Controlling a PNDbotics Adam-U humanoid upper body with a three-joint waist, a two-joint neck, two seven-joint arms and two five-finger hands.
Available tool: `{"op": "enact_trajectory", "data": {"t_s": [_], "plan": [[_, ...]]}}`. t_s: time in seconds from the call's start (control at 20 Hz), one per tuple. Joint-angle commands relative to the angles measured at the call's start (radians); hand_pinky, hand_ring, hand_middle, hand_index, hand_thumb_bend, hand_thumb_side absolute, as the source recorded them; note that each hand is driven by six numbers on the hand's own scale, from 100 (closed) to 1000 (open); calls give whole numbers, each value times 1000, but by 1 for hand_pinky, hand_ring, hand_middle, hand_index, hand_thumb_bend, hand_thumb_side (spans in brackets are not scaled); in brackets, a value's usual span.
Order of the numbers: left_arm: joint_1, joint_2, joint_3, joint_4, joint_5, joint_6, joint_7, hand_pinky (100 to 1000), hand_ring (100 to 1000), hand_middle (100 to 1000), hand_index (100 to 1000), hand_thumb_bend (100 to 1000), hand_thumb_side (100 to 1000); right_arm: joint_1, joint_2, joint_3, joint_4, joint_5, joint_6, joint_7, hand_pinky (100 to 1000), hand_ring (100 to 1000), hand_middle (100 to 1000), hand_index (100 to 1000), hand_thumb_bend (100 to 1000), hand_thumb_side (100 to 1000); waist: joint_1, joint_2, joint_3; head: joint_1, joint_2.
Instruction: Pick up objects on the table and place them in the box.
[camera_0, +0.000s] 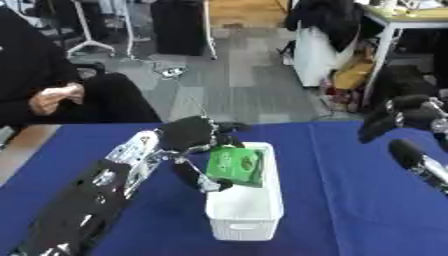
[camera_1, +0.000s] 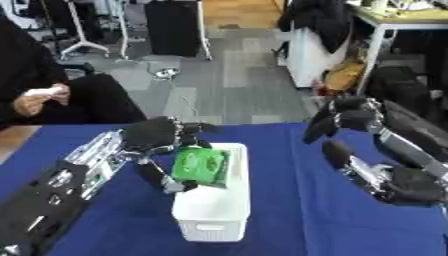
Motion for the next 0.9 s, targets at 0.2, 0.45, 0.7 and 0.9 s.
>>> {"op": "enact_trajectory", "data": {"t_s": [0.2, 0.45, 0.7, 0.9], "plan": [[-34, -26, 51, 26, -31, 20, 14, 100, 100, 100, 226, 100, 769, -24, -7, -6, -15, -4, -66, 68, 565, 627, 621, 689, 151, 1000, -2, -10, -1, 13, -13], [-34, -38, 67, 59, -79, 23, 44, 100, 100, 138, 259, 100, 761, -27, -4, -6, -15, -5, -65, 67, 565, 627, 620, 688, 152, 1000, -2, -8, -4, 15, -12], [-30, -44, 66, 69, -161, 8, 80, 317, 494, 612, 558, 100, 909, -28, -4, -3, -15, -7, -67, 70, 565, 627, 620, 688, 151, 1000, -2, -8, -5, 14, -14], [-29, -45, 61, 81, -266, -14, 56, 995, 994, 1000, 911, 100, 1000, -27, -4, -4, -15, -6, -67, 70, 565, 626, 620, 688, 151, 1000, -2, -8, -5, 16, -16]]}}
